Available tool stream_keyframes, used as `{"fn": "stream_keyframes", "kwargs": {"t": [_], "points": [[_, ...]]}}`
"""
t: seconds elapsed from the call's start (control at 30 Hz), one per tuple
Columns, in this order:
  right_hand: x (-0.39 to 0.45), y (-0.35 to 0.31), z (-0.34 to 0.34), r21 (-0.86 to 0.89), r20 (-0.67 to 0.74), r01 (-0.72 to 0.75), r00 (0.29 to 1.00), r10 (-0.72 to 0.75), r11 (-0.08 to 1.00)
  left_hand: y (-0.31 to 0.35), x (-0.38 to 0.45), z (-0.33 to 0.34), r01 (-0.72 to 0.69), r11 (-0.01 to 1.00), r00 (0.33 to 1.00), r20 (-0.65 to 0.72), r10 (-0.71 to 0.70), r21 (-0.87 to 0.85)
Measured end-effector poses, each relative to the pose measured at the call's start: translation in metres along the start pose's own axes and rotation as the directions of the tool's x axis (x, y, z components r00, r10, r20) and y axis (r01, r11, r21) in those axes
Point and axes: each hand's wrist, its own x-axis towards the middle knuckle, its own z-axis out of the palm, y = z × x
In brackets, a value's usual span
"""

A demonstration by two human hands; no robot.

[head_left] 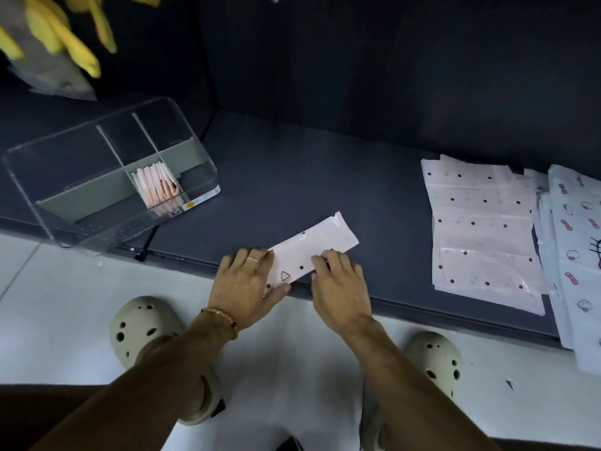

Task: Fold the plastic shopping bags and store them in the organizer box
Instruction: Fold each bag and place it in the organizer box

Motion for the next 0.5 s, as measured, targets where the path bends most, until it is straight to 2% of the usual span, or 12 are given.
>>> {"fn": "stream_keyframes", "kwargs": {"t": [0.1, 0.17, 0.3, 0.33, 0.4, 0.43, 0.5], "points": [[-0.005, 0.011, -0.002, 0.043, 0.033, 0.028, 0.999, -0.029, 0.999, -0.010, -0.009, 0.001, -0.112, 0.983, 0.988, 0.091, 0.126, -0.144], [-0.005, 0.017, -0.005, 0.060, 0.061, 0.054, 0.996, -0.058, 0.997, -0.016, -0.010, 0.001, -0.183, 0.961, 0.973, 0.104, 0.208, -0.209], [-0.002, 0.017, -0.010, 0.073, 0.063, 0.052, 0.996, -0.057, 0.996, -0.021, -0.005, -0.003, -0.256, 0.957, 0.946, 0.169, 0.277, -0.138], [-0.002, 0.017, -0.010, 0.073, 0.065, 0.048, 0.996, -0.053, 0.996, -0.021, -0.003, -0.004, -0.270, 0.954, 0.945, 0.155, 0.289, -0.131], [-0.002, 0.015, -0.010, 0.074, 0.064, 0.052, 0.996, -0.057, 0.996, -0.018, 0.001, -0.009, -0.287, 0.938, 0.955, 0.021, 0.297, -0.193], [-0.002, 0.012, -0.010, 0.078, 0.062, 0.059, 0.996, -0.064, 0.995, -0.015, 0.002, -0.011, -0.270, 0.935, 0.962, -0.035, 0.269, -0.230], [0.001, 0.003, -0.009, 0.127, 0.047, 0.091, 0.994, -0.097, 0.988, -0.006, 0.007, -0.017, -0.170, 0.941, 0.985, -0.048, 0.163, -0.292]]}}
